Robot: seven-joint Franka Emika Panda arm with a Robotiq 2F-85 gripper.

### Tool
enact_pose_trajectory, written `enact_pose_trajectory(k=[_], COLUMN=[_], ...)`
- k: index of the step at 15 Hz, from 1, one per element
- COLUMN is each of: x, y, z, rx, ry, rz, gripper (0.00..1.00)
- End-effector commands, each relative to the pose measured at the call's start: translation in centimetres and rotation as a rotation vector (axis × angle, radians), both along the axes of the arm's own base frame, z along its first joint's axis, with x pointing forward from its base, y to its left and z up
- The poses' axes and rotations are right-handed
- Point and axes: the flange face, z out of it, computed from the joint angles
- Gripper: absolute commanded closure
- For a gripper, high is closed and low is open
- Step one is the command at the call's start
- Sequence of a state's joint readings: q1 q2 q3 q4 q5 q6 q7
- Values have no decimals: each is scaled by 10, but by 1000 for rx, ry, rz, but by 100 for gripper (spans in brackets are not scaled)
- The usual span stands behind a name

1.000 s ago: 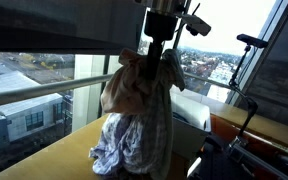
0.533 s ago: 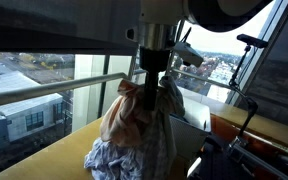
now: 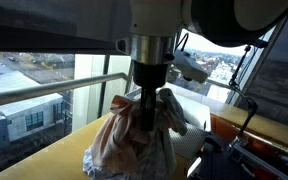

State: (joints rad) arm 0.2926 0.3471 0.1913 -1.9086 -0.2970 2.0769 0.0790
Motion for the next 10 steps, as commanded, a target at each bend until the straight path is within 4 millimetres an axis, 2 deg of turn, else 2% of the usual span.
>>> enact_pose_trajectory(k=[1, 6, 7, 8, 10], x=[5, 16, 18, 19, 23], y=[0, 2, 5, 8, 11], z=[12, 14, 14, 13, 13], rx=[9, 12, 14, 11, 8], ry=[-20, -10, -8, -9, -8], rz=[-1, 29, 35, 45, 68], gripper=[100, 100, 75, 72, 59])
